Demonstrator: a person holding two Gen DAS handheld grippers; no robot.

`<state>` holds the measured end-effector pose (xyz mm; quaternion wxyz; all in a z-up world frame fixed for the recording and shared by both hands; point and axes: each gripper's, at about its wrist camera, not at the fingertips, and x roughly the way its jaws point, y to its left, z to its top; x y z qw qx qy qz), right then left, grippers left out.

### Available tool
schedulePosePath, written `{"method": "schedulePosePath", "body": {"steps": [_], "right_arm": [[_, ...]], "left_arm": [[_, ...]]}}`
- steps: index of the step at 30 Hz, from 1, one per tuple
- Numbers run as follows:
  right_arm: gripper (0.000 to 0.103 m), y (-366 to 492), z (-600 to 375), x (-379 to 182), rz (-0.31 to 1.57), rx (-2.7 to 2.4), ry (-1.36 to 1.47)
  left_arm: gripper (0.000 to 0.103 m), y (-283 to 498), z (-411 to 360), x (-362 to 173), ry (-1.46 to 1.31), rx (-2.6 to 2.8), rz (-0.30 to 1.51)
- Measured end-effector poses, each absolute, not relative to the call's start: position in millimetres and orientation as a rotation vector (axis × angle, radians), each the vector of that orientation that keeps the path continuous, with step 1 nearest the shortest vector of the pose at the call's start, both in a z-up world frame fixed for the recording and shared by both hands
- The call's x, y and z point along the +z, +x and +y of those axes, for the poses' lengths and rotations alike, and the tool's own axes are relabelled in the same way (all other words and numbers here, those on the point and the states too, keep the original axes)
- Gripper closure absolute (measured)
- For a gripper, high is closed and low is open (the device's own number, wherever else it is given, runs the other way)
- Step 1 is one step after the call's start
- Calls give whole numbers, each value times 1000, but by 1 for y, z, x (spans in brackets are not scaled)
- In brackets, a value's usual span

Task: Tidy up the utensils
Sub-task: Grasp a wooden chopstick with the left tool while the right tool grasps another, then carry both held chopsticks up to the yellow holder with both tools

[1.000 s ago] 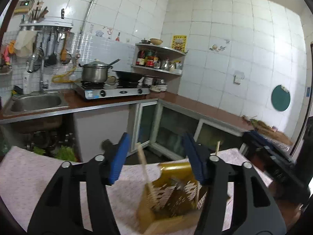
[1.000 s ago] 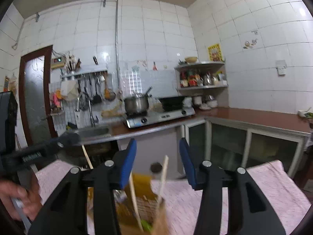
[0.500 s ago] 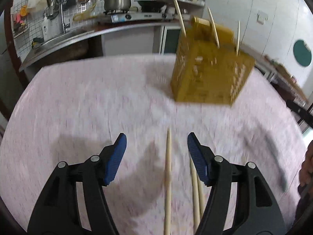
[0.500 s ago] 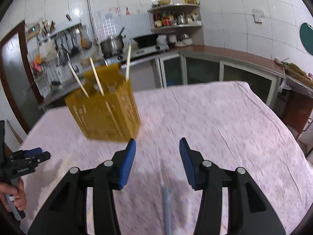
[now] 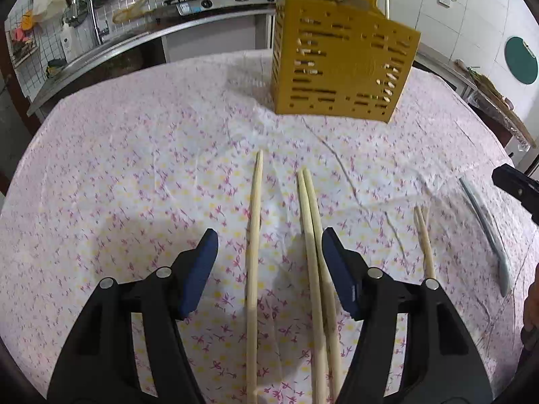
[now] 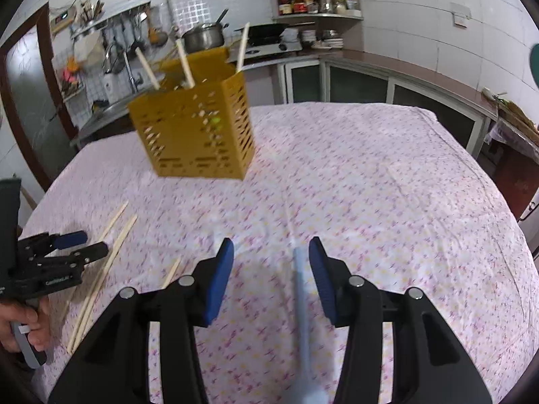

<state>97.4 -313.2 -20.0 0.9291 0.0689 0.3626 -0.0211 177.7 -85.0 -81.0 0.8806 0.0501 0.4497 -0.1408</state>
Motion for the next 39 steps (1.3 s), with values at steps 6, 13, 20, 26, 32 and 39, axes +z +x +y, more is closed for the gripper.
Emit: {"method": "schedulePosePath", "body": {"steps": [6, 13, 20, 26, 32, 39], "right_arm": [[57, 103, -298, -21, 755, -23, 133], [57, 112, -267, -34, 856, -12, 141], [63, 116, -225, -49, 920, 40, 148], [80, 125, -217, -64, 957, 4, 125], [97, 138, -218, -64, 945, -9, 87], [97, 160, -245, -61, 925, -31, 58]], "left_arm": [[41, 180, -74, -85, 63, -297, 946], [53, 201, -71, -91, 85, -283, 970], [65, 210, -72, -92, 100, -297, 966], [81, 212, -68, -92, 96, -299, 966], [91, 227, -77, -91, 113, -315, 979], [99, 224, -75, -89, 66, -320, 997]]}}
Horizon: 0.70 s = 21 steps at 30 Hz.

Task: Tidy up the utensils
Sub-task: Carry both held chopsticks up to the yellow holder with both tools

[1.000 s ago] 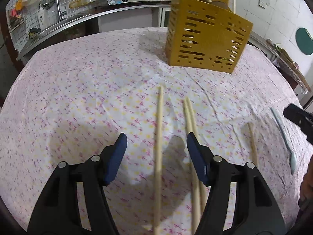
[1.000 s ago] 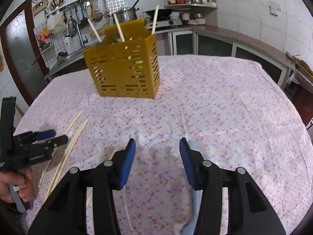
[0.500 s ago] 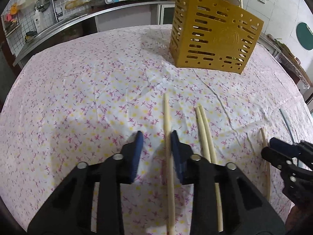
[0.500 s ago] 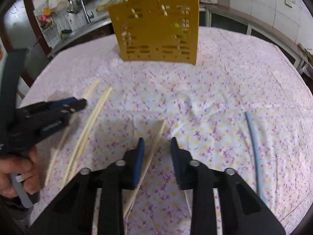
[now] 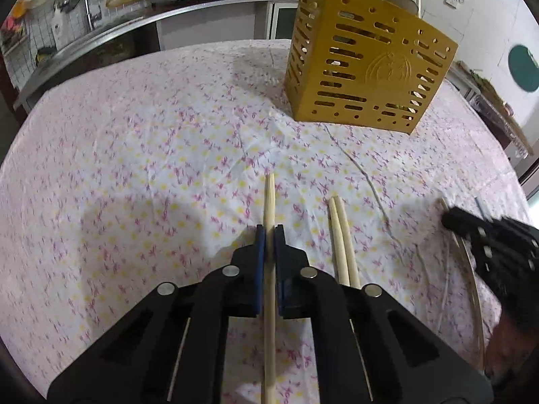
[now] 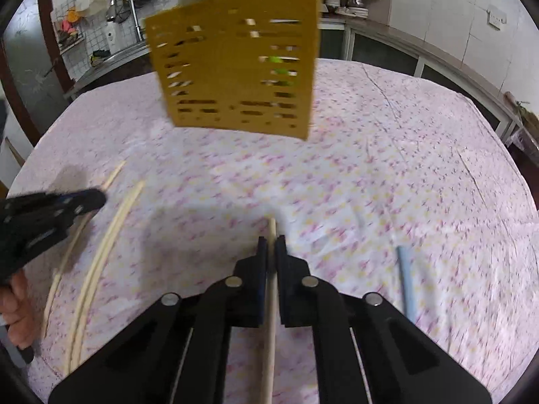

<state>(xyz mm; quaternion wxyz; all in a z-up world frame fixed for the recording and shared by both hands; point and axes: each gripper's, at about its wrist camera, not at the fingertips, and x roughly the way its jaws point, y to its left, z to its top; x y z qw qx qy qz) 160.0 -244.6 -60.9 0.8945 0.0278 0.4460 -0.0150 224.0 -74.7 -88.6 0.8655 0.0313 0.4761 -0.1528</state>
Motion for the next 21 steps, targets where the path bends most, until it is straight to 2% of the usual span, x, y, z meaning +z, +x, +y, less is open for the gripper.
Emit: {"method": "schedulePosePath", "body": {"steps": [17, 18, 21], "right_arm": [[97, 155, -294, -29, 843, 18, 206], [97, 155, -295, -27, 839, 18, 211], [97, 156, -298, -25, 837, 21, 209]], "left_arm": [[99, 233, -81, -90, 101, -316, 1021], [95, 235, -83, -90, 110, -319, 1027], [56, 243, -89, -88, 95, -373, 1064]]}}
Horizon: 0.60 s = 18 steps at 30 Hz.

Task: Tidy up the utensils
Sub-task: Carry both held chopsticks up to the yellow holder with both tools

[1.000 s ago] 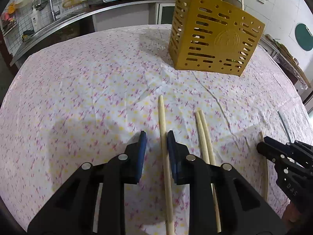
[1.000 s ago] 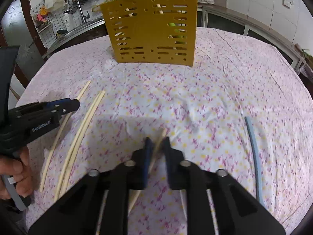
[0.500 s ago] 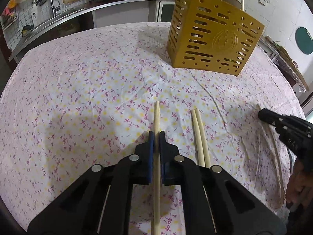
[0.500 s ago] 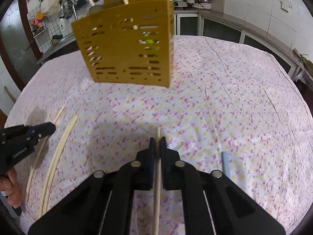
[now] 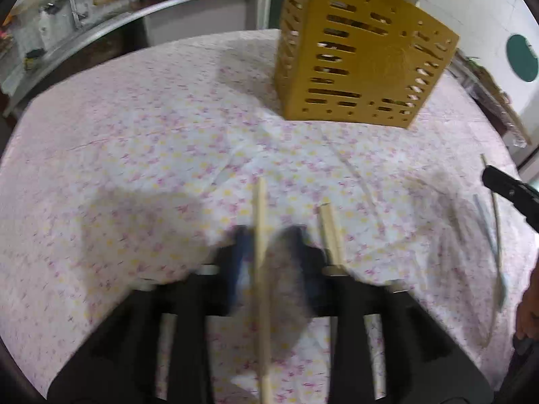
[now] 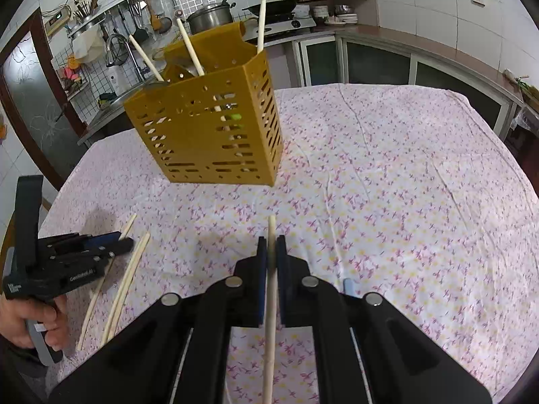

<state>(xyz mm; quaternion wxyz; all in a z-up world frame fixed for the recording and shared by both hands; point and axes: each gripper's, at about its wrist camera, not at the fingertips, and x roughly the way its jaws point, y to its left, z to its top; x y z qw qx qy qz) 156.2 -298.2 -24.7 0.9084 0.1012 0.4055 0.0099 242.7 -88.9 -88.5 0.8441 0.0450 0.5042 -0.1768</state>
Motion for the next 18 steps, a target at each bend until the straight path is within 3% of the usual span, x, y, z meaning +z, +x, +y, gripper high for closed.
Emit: {"method": "schedulePosePath", "body": {"steps": [1, 4, 6, 8, 10, 12, 18], "right_arm": [[97, 157, -299, -25, 841, 26, 211], [97, 160, -300, -28, 854, 34, 212], [97, 160, -300, -29, 857, 35, 213], [97, 158, -299, -30, 859, 39, 211], [97, 158, -301, -29, 858, 39, 211], [97, 158, -303, -28, 856, 36, 217], [97, 158, -304, -17, 830, 43, 217]], "left_arm": [[48, 245, -94, -89, 100, -387, 1074], [49, 248, -109, -92, 188, -348, 1051], [57, 251, -113, -92, 200, -321, 1035], [71, 256, -111, -91, 186, -300, 1029], [91, 262, -108, -91, 184, -284, 1023], [99, 265, -105, -90, 183, -279, 1022], [100, 264, -94, -74, 146, -279, 973]]}}
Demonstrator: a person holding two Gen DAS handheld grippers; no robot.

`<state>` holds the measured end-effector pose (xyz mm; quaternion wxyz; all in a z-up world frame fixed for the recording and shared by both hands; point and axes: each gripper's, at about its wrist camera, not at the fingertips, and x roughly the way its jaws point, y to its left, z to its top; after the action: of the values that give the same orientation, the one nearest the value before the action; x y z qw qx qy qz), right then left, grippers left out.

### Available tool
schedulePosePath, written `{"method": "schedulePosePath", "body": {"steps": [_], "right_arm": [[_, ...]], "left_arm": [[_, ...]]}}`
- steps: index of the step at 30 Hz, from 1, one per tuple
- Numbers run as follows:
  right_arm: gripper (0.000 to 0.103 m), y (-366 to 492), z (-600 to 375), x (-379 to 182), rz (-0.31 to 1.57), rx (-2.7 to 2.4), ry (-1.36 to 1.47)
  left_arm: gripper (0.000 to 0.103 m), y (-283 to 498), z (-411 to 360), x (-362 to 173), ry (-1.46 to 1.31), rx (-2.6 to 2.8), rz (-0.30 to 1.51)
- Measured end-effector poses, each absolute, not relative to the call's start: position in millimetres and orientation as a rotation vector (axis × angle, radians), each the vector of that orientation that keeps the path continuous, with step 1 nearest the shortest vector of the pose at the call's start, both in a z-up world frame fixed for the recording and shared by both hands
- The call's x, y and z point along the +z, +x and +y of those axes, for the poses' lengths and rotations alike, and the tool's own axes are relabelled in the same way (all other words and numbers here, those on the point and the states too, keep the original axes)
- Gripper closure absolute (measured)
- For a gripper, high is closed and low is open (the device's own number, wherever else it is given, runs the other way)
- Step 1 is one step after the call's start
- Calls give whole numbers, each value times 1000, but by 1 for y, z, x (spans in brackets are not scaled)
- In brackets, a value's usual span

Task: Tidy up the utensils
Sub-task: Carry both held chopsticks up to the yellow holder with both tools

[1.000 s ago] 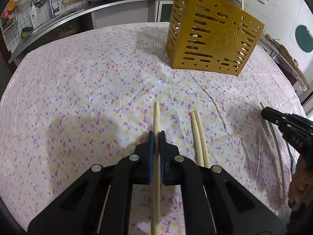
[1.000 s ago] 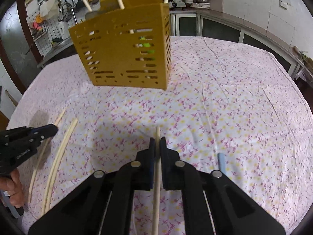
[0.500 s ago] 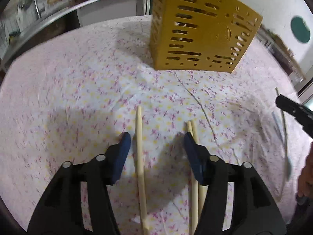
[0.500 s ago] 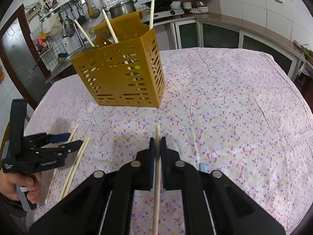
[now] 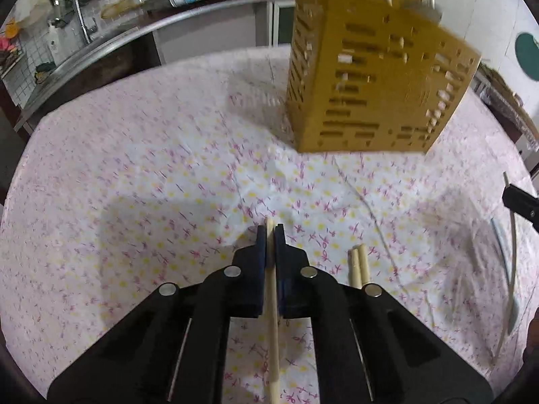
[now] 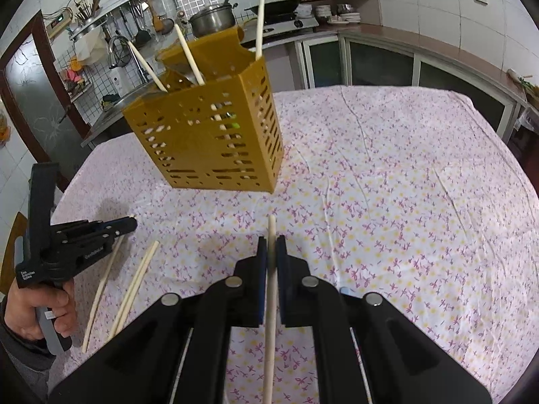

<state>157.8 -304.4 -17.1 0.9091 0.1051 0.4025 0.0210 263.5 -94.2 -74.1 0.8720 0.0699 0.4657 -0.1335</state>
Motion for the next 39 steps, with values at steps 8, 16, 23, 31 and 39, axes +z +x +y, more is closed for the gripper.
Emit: {"method": "schedulePosePath", "body": {"steps": [8, 16, 23, 31, 39], "right_arm": [[97, 151, -304, 13, 752, 59, 207], [97, 138, -303, 58, 633, 70, 170], [97, 126, -296, 88, 550, 67, 127], [97, 118, -290, 112, 496, 76, 99], [97, 119, -283, 126, 469, 84, 84]], "left_arm": [[100, 250, -88, -19, 118, -276, 828], [99, 226, -88, 36, 78, -308, 705], [99, 215, -81, 68, 34, -327, 634], [99, 206, -68, 91, -41, -371, 559], [99, 210, -67, 98, -46, -378, 541]]}}
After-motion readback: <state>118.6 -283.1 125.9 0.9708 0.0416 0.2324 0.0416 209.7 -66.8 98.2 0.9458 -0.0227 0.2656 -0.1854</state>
